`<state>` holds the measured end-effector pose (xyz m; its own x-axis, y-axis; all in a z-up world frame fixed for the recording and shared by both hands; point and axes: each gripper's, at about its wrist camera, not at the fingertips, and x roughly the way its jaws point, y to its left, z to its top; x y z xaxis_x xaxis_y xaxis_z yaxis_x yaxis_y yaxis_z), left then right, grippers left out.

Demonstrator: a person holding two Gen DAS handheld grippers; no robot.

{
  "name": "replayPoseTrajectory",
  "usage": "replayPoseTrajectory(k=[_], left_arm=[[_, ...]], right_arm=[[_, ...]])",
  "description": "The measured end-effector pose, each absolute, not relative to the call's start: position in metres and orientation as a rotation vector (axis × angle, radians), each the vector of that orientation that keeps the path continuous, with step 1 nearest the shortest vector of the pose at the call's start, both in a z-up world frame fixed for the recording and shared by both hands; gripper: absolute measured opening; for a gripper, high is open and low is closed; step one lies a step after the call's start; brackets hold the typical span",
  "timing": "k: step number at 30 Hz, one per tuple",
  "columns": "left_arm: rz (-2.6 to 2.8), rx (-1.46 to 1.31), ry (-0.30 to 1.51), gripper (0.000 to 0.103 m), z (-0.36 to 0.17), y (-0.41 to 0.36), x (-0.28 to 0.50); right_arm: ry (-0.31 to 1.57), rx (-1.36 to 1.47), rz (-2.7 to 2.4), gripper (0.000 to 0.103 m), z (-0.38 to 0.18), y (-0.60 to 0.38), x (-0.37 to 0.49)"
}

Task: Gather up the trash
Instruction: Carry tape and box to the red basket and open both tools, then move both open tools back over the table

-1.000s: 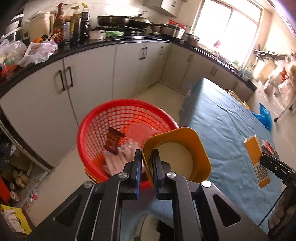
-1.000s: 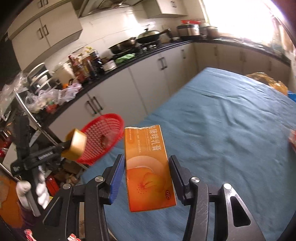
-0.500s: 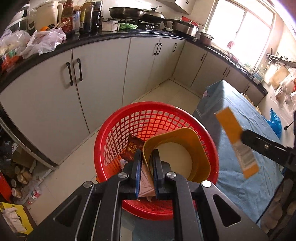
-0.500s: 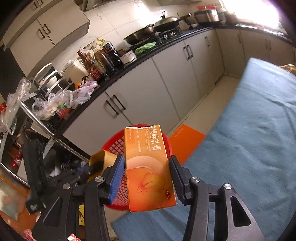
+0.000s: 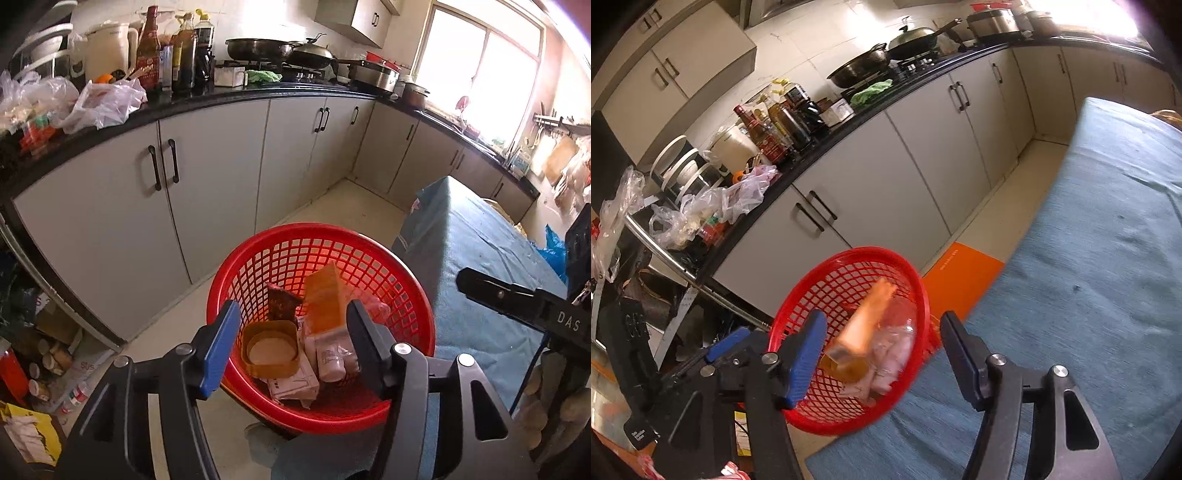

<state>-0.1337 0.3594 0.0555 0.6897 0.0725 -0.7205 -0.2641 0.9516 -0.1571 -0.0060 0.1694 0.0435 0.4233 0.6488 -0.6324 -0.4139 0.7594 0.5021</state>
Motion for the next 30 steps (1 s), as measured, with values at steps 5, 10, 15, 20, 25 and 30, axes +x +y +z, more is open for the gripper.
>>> replayPoseTrajectory(k=[5, 10, 15, 20, 25, 30], left_arm=[[0.219, -0.186, 0.781, 0.066, 0.062, 0.339, -0.139], [0.239, -0.109, 0.773, 0.067, 0.068, 0.314, -0.146], [0.253, -0.036, 0.762, 0.069, 0.073, 0.289, -0.151], [0.245, 0.020, 0.758, 0.070, 0.077, 0.266, -0.153], [0.227, 0.069, 0.752, 0.072, 0.081, 0.240, -0.155], [0.197, 0.097, 0.753, 0.073, 0.083, 0.217, -0.154]], right_arm=[[0.900, 0.306, 0.638, 0.069, 0.046, 0.141, -0.014], [0.896, 0.335, 0.604, 0.069, 0.045, 0.115, -0.024], [0.885, 0.365, 0.572, 0.070, 0.046, 0.088, -0.035], [0.871, 0.389, 0.543, 0.071, 0.047, 0.062, -0.045], [0.861, 0.417, 0.506, 0.072, 0.045, 0.031, -0.057], [0.855, 0.443, 0.470, 0.072, 0.042, 0.003, -0.066]])
